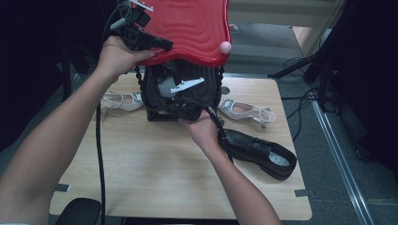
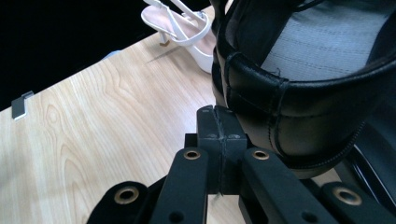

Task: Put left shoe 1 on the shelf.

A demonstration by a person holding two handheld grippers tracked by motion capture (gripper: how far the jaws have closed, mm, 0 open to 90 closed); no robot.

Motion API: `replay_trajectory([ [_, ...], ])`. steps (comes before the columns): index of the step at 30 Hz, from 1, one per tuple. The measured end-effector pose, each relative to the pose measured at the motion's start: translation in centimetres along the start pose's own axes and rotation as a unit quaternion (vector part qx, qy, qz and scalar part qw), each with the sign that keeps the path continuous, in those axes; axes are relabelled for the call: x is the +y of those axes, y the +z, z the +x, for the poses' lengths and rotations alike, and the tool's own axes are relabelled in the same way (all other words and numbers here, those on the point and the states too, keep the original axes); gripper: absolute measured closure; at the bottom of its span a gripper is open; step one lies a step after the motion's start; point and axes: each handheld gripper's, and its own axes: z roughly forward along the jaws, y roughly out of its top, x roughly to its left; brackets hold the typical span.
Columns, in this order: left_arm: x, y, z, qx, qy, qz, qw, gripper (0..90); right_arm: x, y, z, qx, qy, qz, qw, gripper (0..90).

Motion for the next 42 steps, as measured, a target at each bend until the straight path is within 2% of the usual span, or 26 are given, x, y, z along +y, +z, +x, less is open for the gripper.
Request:
replay_trajectory([
  [5,0.0,0.0,0.1,-0.003,-0.004,-0.001,1.0,90.0,1.0,1.2,0.3,-0.001,-0.007,0.002,1.0,90.0],
  [8,-0.1,0.0,0.1,-0.003,-0.006,-0.002,1.0,90.0,1.3,1.9,0.5,-0.005,-0.01,-0.012,0.9999,90.0],
  [11,-0.1,-0.1,0.1,-0.003,-0.007,-0.003,1.0,90.0,1.7,2.6,0.4,-0.006,-0.003,-0.026,0.9996,90.0],
  [13,-0.1,-0.1,0.1,-0.002,-0.007,-0.003,1.0,90.0,2.0,3.1,0.3,-0.012,-0.008,-0.037,0.9992,90.0],
  [16,-0.2,-0.1,0.1,-0.003,-0.007,-0.004,1.0,90.0,2.6,3.8,0.2,-0.013,0.0,-0.042,0.999,90.0],
  [18,-0.2,-0.1,0.1,-0.002,-0.007,-0.005,1.0,90.0,2.9,4.3,0.1,-0.019,0.014,-0.032,0.9992,90.0],
  [22,-0.2,-0.1,0.1,-0.002,-0.005,-0.004,1.0,90.0,2.7,5.3,0.1,-0.012,0.029,-0.023,0.9992,90.0],
  [24,-0.3,-0.2,0.1,-0.003,-0.005,-0.005,1.0,90.0,2.4,5.0,0.1,-0.011,0.028,-0.032,0.999,90.0],
  [28,-0.2,-0.1,0.1,0.0,-0.005,-0.006,1.0,90.0,1.7,3.6,0.0,0.012,0.042,-0.031,0.9986,90.0],
  [32,-0.1,-0.3,-0.1,0.009,-0.01,0.001,0.9999,90.0,0.9,2.1,0.3,0.024,0.041,-0.044,0.9979,87.1],
  [34,0.0,-0.6,-0.2,0.009,-0.021,-0.003,0.9997,84.2,0.4,1.5,0.4,0.026,0.035,-0.054,0.9976,84.1],
  [36,0.0,-1.0,-0.6,-0.001,-0.015,0.0,0.9999,78.6,-0.3,0.6,0.4,0.032,0.028,-0.057,0.9975,82.4],
  [39,-0.6,-1.9,-1.7,-0.009,0.008,0.011,0.9999,74.7,-1.0,-0.3,0.5,0.032,0.024,-0.053,0.9978,82.6],
  [41,-1.1,-2.4,-2.3,-0.019,0.012,0.009,0.9997,69.6,-1.7,-1.1,0.5,0.038,0.02,-0.05,0.9979,81.8],
  [42,-1.4,-2.6,-2.6,-0.021,0.015,0.006,0.9996,68.1,-2.1,-1.5,0.4,0.038,0.025,-0.047,0.9979,80.5],
])
